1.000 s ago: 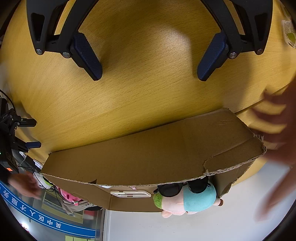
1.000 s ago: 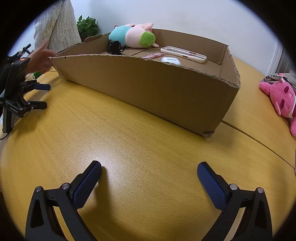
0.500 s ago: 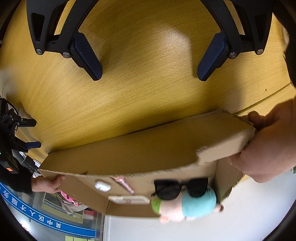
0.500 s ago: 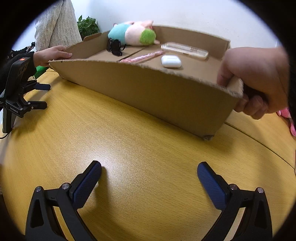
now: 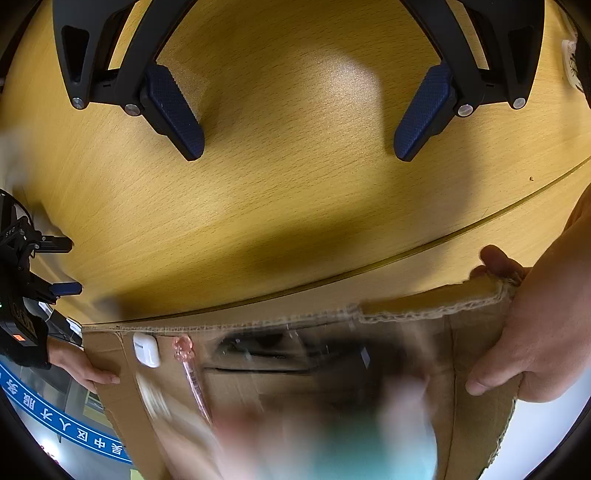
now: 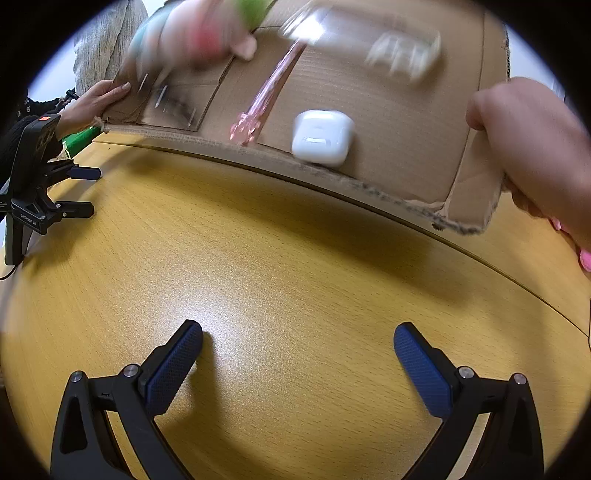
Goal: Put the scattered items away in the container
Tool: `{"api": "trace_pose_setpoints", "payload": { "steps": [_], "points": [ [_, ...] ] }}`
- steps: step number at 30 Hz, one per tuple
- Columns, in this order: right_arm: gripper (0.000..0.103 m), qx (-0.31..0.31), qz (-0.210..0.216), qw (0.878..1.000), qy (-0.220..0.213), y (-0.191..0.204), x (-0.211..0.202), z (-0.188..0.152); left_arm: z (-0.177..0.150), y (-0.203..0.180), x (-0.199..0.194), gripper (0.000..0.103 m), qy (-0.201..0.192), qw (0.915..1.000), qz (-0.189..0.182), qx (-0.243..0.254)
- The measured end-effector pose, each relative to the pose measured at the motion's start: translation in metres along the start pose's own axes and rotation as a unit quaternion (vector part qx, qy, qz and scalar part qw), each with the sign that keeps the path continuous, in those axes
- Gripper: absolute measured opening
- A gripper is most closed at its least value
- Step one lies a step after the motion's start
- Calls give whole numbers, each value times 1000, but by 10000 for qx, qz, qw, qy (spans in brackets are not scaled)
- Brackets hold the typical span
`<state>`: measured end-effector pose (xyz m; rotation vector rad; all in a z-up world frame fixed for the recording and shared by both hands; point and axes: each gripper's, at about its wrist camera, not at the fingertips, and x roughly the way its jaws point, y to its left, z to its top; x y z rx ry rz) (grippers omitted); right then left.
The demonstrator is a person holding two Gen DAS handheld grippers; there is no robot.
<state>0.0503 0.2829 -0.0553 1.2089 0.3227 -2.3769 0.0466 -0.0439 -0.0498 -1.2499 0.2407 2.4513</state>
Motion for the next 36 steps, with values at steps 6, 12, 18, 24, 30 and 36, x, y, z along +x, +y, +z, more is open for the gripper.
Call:
{"api": "trace_pose_setpoints", "payload": {
  "steps": [6,12,18,24,30,36],
  "points": [
    [103,-1,1,10000,0,0,0,0,-1,-3,-1,103,-1,10000,-17,25],
    [103,0,-1,10000,2,0,0,-1,1,-3,-2,103,0,10000,-13,16],
    [103,-1,-3,10000,1,0,0,-2,1,-3,-2,103,-2,10000,-9,13],
    [103,-2,-3,10000,0,0,0,-2,1,-3,-2,103,-3,10000,-5,10],
    [103,-2,-4,10000,0,0,0,-2,1,-4,-3,103,-3,10000,-2,8],
    [103,-6,0,10000,-2,1,0,-3,3,-4,-4,103,-3,10000,0,4]
  ]
}}
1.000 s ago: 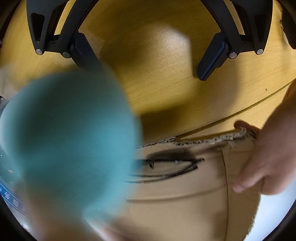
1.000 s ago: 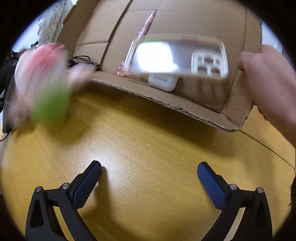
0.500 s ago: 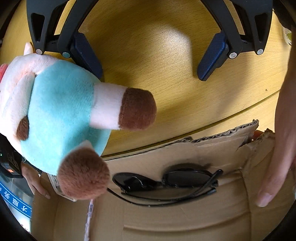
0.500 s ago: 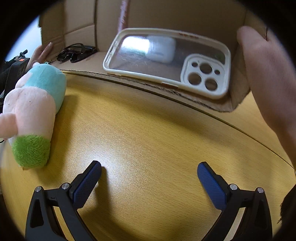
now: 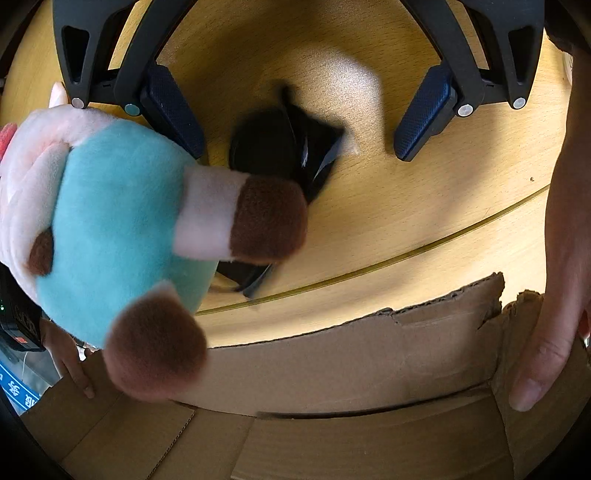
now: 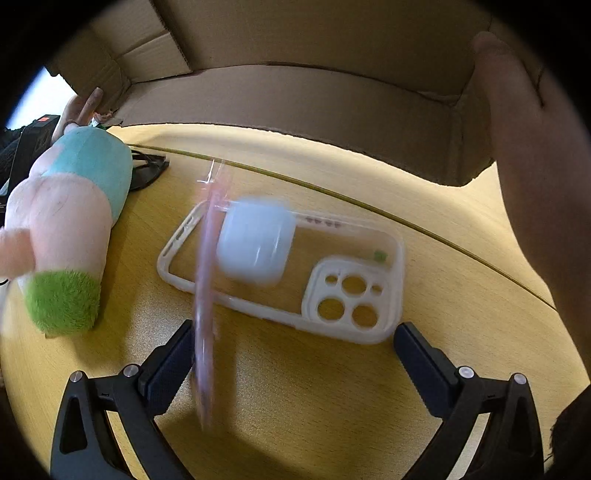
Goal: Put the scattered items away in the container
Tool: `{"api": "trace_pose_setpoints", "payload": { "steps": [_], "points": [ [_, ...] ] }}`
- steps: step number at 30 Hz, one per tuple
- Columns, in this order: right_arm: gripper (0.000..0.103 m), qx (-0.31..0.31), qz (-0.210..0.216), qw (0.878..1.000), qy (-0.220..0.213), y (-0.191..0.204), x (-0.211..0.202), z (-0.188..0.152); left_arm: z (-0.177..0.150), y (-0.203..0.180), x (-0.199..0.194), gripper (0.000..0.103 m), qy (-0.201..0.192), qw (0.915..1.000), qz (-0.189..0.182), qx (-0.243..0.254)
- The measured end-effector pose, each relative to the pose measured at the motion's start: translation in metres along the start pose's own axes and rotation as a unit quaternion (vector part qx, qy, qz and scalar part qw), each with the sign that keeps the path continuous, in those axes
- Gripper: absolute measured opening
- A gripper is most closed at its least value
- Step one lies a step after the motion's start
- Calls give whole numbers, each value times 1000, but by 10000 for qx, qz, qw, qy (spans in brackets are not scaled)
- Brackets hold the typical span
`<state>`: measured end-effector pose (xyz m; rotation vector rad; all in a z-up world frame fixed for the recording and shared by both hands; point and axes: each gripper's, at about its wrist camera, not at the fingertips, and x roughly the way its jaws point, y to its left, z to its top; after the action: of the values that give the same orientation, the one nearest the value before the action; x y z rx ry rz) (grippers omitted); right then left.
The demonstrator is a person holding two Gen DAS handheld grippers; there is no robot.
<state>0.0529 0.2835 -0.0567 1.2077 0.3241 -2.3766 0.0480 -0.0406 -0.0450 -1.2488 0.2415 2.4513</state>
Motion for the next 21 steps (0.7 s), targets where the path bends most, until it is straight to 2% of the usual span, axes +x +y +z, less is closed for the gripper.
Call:
{"api": "trace_pose_setpoints", "payload": {
  "steps": [21],
  "points": [
    [103,-4,-4,10000,-2,1,-1,-2,2,0,-1,103,0,10000,10,-10]
  ]
}}
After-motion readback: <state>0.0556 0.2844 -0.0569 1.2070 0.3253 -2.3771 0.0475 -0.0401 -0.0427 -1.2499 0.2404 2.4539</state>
